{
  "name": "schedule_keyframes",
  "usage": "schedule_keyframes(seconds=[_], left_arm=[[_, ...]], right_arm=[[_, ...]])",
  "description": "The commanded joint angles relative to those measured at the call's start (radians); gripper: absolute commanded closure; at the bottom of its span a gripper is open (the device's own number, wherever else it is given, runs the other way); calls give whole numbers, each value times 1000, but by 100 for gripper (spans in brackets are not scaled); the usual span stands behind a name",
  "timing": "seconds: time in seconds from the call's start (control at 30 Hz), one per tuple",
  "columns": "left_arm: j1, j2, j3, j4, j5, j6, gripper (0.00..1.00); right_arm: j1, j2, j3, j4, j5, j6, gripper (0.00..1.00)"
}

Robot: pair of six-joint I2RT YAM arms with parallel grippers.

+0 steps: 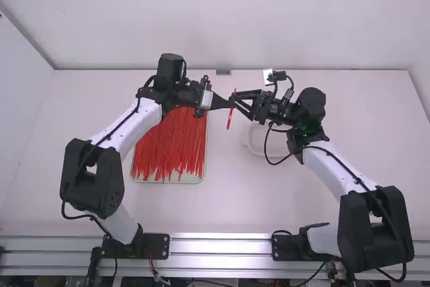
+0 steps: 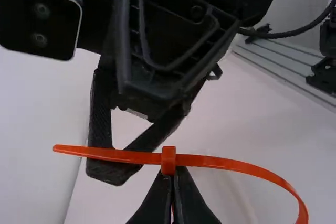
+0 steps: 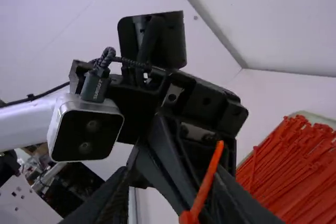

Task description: Fasten the cable tie

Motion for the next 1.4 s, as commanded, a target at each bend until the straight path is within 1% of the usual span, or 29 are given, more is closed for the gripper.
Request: schedule_keyframes(seconds=[0.0,0.1,0.13,0.17,0.27,0.33,0.67,1.07,1.37], left_arm=[[-5,8,-5,-1,29,-11,98],[-12,8,-5,-1,30,-11,98],[-16,8,-5,-1,28,-11,98],[-16,8,-5,-1,28,-11,98],[-9,8,-5,-1,29,-11,98],[-8,8,-5,-1,29,-11,98],[-14,8,-5,-2,17,-18,98],[-14,8,-7,-80,-35,15,98],[-14,8,-75,-31,-35,13,98]], right_arm=[[-4,-18,27,17,-9,0,65],[6,-18,27,28,-8,3,67],[8,-18,27,28,-3,4,72],[8,-18,27,28,-2,4,73],[4,-18,27,28,-6,3,91],[4,-18,27,28,-6,4,100],[6,-18,27,27,-13,3,100],[6,-18,27,39,-13,0,100],[6,-18,27,63,-12,7,100]])
